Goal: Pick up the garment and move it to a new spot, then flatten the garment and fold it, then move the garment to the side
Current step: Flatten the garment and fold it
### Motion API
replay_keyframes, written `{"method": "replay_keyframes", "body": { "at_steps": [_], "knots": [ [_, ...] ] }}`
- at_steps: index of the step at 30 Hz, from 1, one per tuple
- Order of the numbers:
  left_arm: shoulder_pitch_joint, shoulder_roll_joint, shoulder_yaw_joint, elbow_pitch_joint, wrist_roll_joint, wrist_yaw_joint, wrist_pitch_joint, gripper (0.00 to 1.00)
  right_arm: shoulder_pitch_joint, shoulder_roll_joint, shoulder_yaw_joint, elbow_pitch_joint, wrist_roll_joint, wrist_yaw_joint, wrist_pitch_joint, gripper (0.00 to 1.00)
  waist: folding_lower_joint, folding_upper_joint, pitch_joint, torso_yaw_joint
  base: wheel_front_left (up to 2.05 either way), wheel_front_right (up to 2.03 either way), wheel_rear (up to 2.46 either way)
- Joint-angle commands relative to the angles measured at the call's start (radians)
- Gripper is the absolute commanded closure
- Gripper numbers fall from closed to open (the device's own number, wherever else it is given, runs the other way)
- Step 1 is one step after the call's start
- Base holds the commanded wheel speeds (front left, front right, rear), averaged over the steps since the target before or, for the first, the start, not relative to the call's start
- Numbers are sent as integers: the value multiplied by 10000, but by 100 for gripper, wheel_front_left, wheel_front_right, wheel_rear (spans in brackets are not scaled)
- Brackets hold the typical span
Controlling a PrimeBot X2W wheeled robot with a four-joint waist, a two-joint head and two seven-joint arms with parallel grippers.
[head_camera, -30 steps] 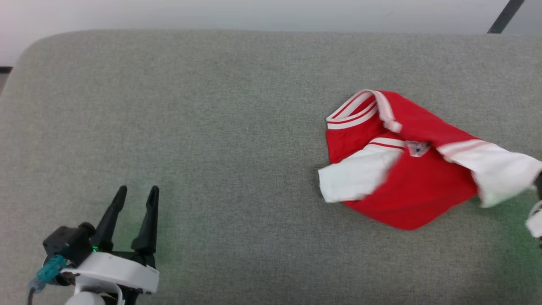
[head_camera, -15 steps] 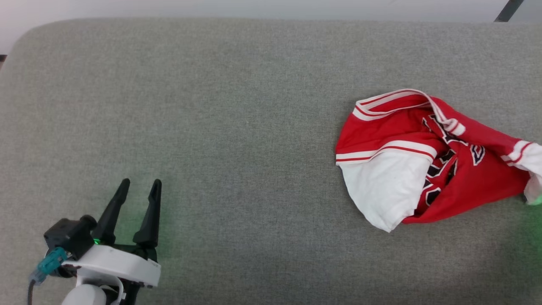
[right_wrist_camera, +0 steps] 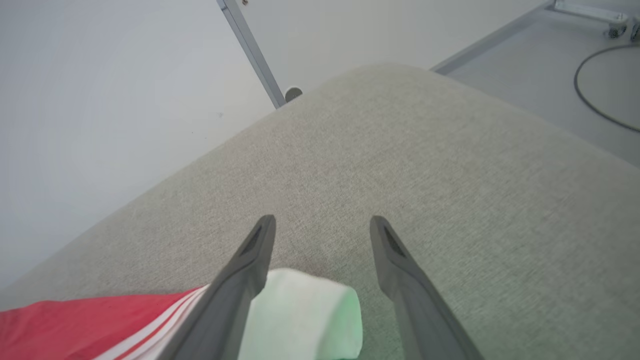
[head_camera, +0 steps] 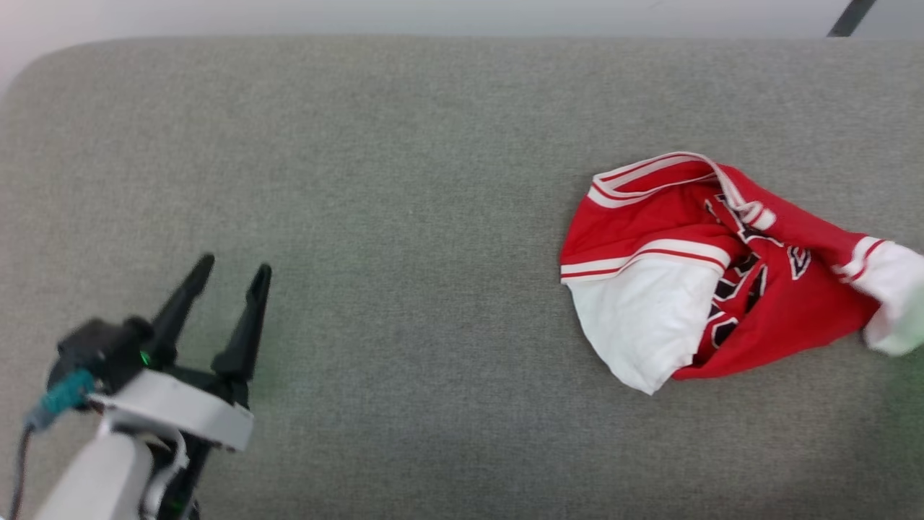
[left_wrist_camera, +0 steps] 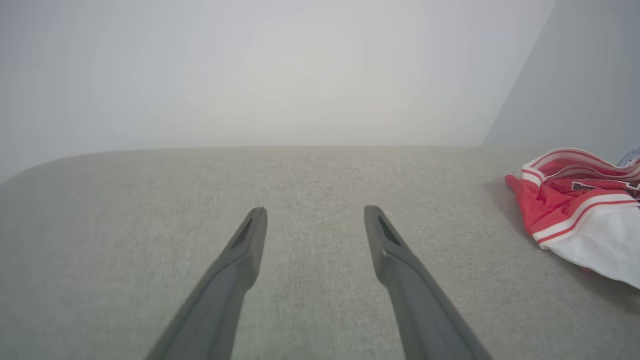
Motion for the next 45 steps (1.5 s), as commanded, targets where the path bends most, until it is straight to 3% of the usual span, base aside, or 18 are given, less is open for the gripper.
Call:
{"method": "replay_keyframes", "body": {
  "at_steps": [1,4,7,11,15,21,28,45],
  "knots": [
    [-267,233,-154,-60,-73,-25,4,0,266,-104,194,-239,148,0,-130,0,0,-1,-131,-135,0,0,0],
    [-910,982,-850,-210,-351,-25,269,0,835,-187,834,-1027,656,0,-379,0,0,-1,-299,-337,0,0,0],
    [-1682,1670,-1813,-599,-940,-25,1290,0,1628,-257,1614,-2108,1292,-4,-594,0,0,-1,-457,-564,0,0,0],
    [-2839,2498,-3223,-1169,-2046,-26,3557,0,2599,-197,2790,-3648,1588,-1,-840,0,0,-1,-605,-957,0,0,0],
    [-4129,2850,-4580,-1709,-3497,-21,6135,0,3484,-56,3958,-4873,1360,-1,-753,0,0,-1,-605,-1320,0,0,0],
    [-5709,2425,-6032,-1752,-5245,-13,8753,0,4190,79,5502,-5531,939,-1,-705,0,0,-1,-364,-1783,0,0,0],
    [-6506,1470,-7077,-1546,-6321,-13,9837,0,4396,169,6407,-5602,707,-1,-920,0,0,-1,-77,-2309,0,0,0],
    [-7132,503,-8251,-541,-6266,-13,9476,0,4135,279,7029,-5469,811,-1,-1301,0,0,-1,420,-3114,0,0,0]
  ]
}}
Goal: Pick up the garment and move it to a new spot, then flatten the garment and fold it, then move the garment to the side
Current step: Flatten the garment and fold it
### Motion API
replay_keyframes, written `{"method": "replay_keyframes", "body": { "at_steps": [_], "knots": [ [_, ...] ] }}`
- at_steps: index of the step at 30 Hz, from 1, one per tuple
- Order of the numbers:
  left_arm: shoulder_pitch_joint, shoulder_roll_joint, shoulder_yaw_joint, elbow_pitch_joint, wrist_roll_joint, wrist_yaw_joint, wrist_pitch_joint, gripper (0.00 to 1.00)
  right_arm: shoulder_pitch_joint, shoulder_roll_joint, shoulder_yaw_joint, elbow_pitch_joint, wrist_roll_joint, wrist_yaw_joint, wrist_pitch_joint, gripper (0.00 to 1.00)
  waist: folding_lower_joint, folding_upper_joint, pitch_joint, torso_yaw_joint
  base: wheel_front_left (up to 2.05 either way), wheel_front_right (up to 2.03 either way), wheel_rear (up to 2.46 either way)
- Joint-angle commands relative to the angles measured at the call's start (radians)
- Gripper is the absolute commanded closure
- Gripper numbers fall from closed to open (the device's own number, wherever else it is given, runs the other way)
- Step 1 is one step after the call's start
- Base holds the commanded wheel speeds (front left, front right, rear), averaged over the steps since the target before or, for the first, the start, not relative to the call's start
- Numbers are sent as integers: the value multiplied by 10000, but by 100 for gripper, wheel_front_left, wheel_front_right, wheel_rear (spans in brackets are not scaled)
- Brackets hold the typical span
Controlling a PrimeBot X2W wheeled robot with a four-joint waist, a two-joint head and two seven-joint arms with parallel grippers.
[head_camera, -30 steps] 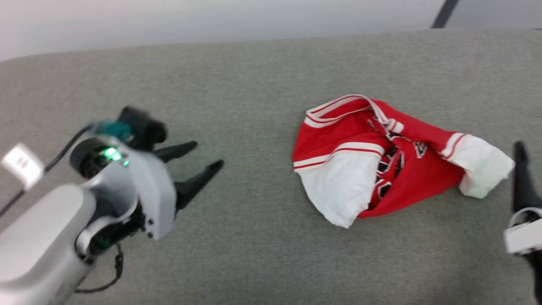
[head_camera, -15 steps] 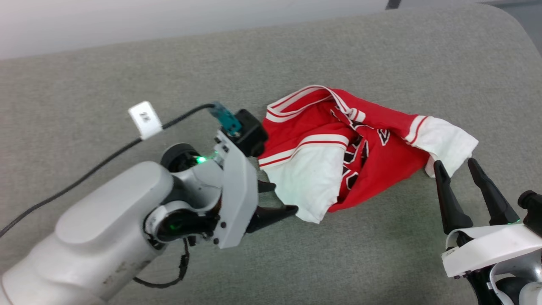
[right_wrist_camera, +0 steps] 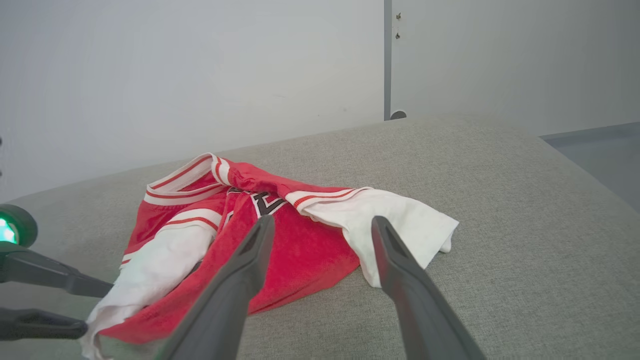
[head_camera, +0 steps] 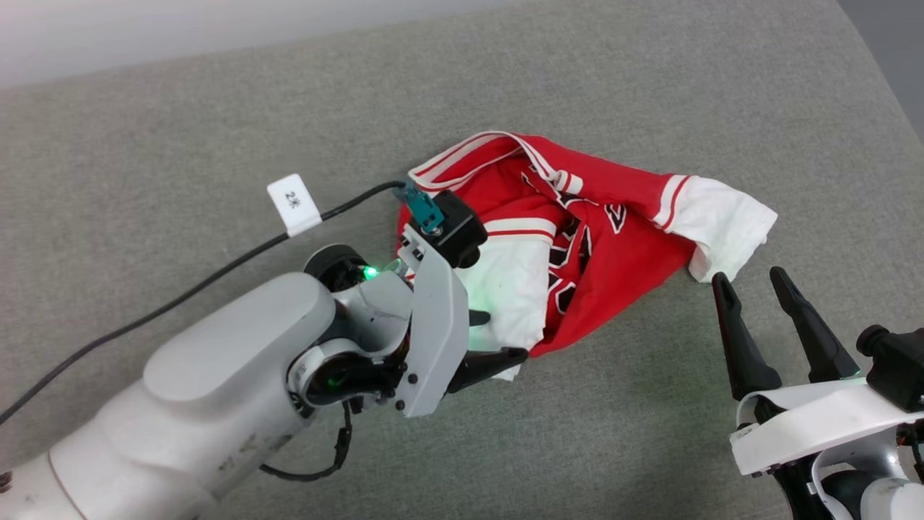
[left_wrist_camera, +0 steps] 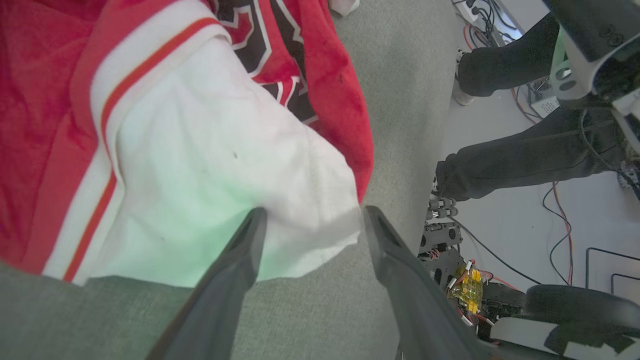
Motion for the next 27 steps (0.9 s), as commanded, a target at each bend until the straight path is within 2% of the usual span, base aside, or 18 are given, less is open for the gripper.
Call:
{"method": "replay_keyframes", "body": {
  "at_steps": [1,7,9,10,11,13,14,15,16,20,23,26,27],
  "knots": [
    [-173,-45,-58,47,57,2,-97,0,-72,30,41,34,126,1,-74,0,0,0,75,-71,0,0,0],
    [-324,-51,-326,200,143,2,-315,0,-115,40,122,75,155,1,-151,0,0,0,131,-132,0,0,0],
    [-353,-48,-404,268,156,2,-424,16,-124,41,154,65,176,1,-163,0,0,0,160,-132,0,0,0],
    [-364,-53,-444,298,167,2,-481,31,-133,42,170,57,200,1,-168,0,0,0,171,-130,0,0,0],
    [-377,-59,-485,329,163,2,-528,56,-141,41,179,43,224,1,-171,0,0,0,181,-130,0,0,0],
    [-434,-61,-518,429,171,2,-655,68,-152,42,192,23,253,1,-175,0,0,0,200,-131,0,0,0],
    [-463,-75,-549,476,188,2,-710,78,-158,42,192,11,257,1,-176,0,0,0,208,-128,0,0,0],
    [-486,-91,-586,517,188,2,-754,97,-164,41,184,-3,253,1,-181,0,0,0,219,-119,0,0,0],
    [-517,-88,-602,563,180,2,-825,100,-164,42,179,-14,265,1,-180,0,0,0,224,-106,0,0,0],
    [-693,67,-703,603,166,2,-1022,100,-72,42,41,-68,275,1,-133,0,0,0,173,69,0,0,0],
    [-940,547,-733,542,313,2,-1239,100,32,40,-57,-149,272,1,-66,0,0,0,74,307,0,0,0],
    [-1221,1332,-828,524,670,2,-1512,100,85,41,-129,-220,264,1,30,0,0,0,-34,577,0,0,0],
    [-1221,1332,-828,524,670,2,-1512,100,85,41,-129,-220,264,1,30,0,0,0,-34,577,0,0,0]
  ]
}}
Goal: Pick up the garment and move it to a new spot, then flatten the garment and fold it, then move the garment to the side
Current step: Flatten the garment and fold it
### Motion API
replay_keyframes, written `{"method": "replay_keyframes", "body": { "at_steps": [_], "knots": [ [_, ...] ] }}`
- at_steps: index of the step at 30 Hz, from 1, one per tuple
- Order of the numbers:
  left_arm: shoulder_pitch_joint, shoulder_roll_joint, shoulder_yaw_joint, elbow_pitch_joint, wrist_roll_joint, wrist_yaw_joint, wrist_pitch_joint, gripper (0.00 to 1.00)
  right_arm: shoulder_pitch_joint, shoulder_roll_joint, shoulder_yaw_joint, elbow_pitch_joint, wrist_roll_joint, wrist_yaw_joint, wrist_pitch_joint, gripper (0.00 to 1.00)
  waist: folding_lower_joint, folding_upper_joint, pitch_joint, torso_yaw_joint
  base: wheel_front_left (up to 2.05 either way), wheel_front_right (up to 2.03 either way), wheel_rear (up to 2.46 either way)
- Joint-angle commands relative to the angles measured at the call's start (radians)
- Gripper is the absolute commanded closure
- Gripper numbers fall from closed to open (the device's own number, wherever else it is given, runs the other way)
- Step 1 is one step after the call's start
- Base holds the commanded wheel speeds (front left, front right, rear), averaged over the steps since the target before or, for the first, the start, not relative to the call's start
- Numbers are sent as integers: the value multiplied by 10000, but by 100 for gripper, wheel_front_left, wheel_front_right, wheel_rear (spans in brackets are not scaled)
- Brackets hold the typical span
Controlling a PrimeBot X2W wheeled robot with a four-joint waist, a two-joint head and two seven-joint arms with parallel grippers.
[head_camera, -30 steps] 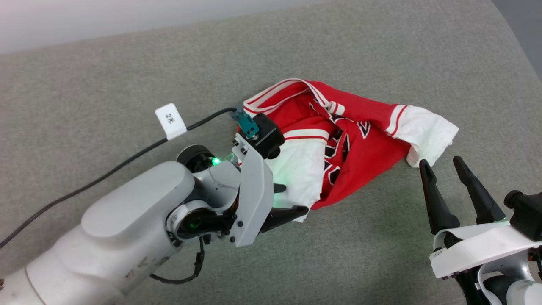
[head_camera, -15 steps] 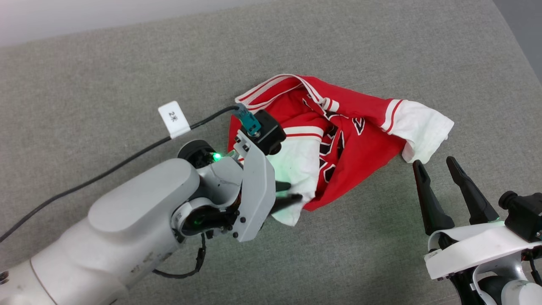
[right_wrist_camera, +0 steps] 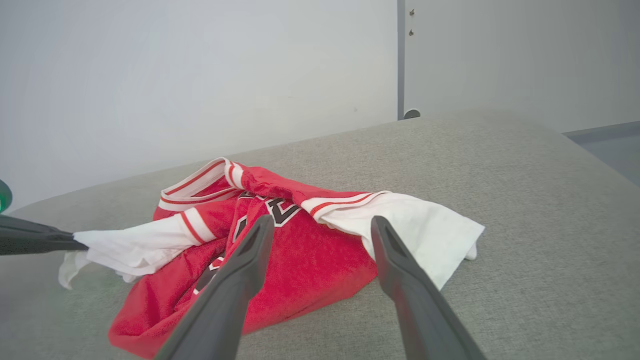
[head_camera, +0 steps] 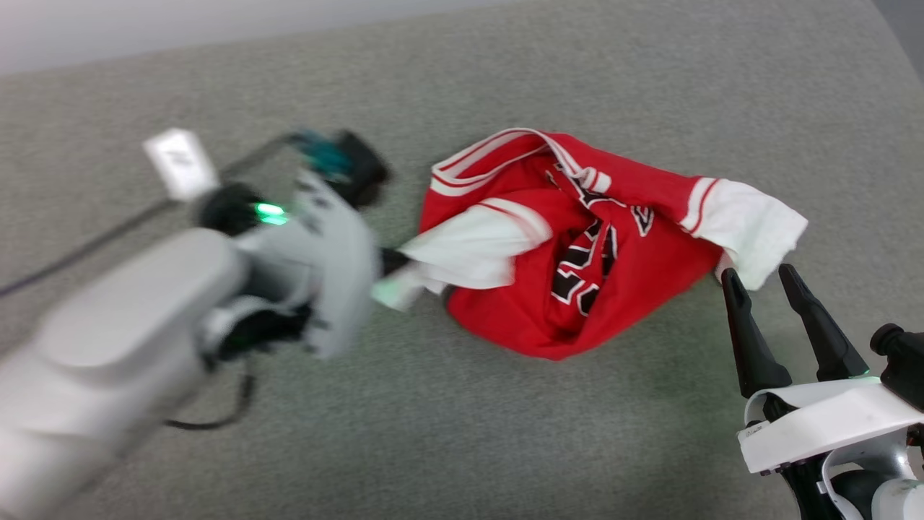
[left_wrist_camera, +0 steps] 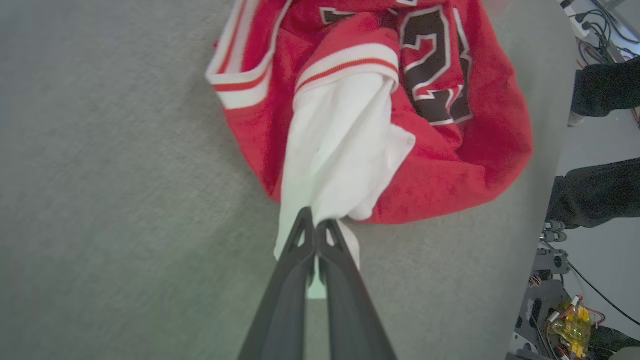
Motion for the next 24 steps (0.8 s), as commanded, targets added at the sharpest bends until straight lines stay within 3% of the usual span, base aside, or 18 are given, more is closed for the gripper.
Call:
{"method": "replay_keyframes", "body": {
  "at_steps": [1,2,3,7,10,16,24],
  "knots": [
    [-52,231,2,51,-13,5,-73,100,58,29,-16,-49,-4,1,16,0,0,0,-159,277,0,0,0],
    [-295,848,-41,98,175,5,-241,100,43,28,-17,-75,-38,1,100,0,0,0,-212,453,0,0,0],
    [-295,848,-41,98,175,5,-241,100,43,28,-17,-75,-38,1,100,0,0,0,-212,453,0,0,0],
    [-803,1855,-352,261,736,5,-632,100,-31,28,-61,-181,-104,1,254,0,0,0,-260,773,0,0,0],
    [-1275,2310,-534,523,1193,5,-1147,100,-133,27,-35,-273,-128,1,359,0,0,0,-240,922,0,0,0],
    [-1781,2654,-932,1295,2238,8,-2523,100,-192,27,43,-409,-173,1,513,0,0,0,-183,989,0,0,0],
    [-408,2726,-1301,2362,2382,11,-3130,100,-29,27,101,-522,-144,1,681,0,0,0,-96,806,0,0,0]
  ]
}}
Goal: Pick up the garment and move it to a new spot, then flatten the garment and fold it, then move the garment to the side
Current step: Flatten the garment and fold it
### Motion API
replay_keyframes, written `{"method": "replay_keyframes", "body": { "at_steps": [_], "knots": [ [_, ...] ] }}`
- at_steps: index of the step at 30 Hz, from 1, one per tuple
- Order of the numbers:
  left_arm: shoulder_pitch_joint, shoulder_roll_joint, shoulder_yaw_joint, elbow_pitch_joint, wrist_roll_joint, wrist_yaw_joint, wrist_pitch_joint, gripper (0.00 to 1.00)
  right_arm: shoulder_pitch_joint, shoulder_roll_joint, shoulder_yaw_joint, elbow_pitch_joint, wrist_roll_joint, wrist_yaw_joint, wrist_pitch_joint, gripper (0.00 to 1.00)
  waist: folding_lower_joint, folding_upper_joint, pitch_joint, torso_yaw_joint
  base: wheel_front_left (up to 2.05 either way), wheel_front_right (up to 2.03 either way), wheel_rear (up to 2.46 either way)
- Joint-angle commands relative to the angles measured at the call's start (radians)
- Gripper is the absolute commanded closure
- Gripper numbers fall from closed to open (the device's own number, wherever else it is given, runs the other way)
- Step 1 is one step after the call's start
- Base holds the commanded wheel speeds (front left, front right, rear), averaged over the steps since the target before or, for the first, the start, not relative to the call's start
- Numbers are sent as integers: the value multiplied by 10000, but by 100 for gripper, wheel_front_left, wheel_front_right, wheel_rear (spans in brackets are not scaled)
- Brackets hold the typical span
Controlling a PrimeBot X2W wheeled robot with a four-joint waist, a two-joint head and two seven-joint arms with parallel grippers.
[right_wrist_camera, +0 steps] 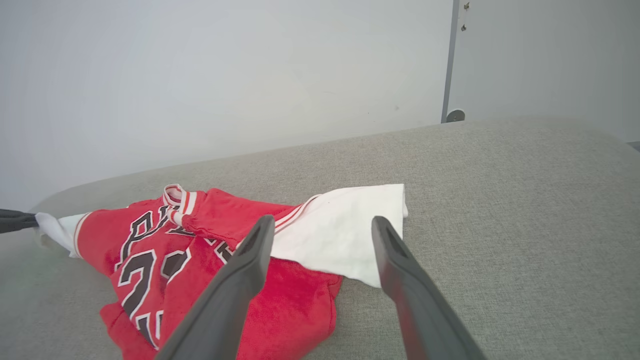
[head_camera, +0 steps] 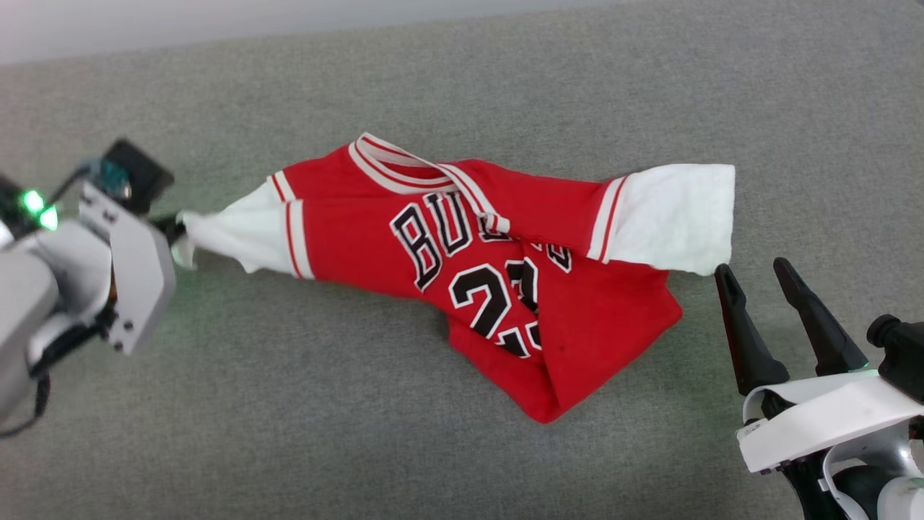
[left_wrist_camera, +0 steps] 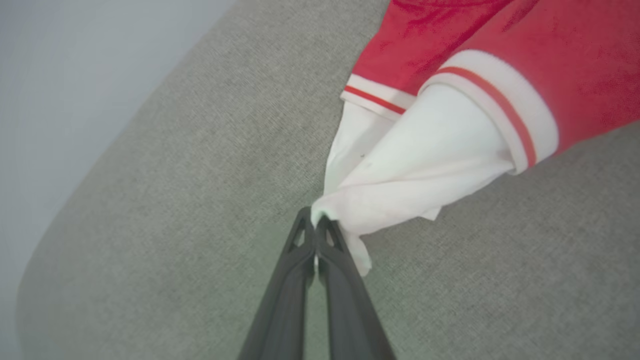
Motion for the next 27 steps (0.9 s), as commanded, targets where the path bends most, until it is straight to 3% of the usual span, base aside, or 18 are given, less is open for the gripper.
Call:
{"method": "replay_keyframes", "body": {
  "at_steps": [1,10,13,15,16,20,27],
  "knots": [
    [224,-42,-8,117,-103,19,-71,100,27,21,12,-74,-39,1,51,0,0,0,28,-55,0,0,0],
    [1258,-192,-64,291,-911,19,456,100,78,22,-60,-334,-145,1,351,0,0,0,104,-120,0,0,0],
    [1361,-278,-94,436,-1067,18,504,77,41,22,-13,-348,-168,1,446,0,0,0,109,-112,0,0,0],
    [1332,-350,-93,559,-1234,18,350,52,22,23,45,-356,-240,1,553,0,0,0,80,-91,0,0,0],
    [1286,-373,-85,619,-1298,18,273,0,14,23,71,-365,-319,1,617,0,0,0,52,-71,0,0,0],
    [1091,-438,-21,759,-1779,18,-409,0,-42,-249,289,-335,-743,1,1035,0,0,0,-119,76,0,0,0],
    [1327,-384,564,645,-2425,21,-2492,0,-239,-1335,928,-114,-1339,1,1927,0,0,0,-370,563,0,0,0]
  ]
}}
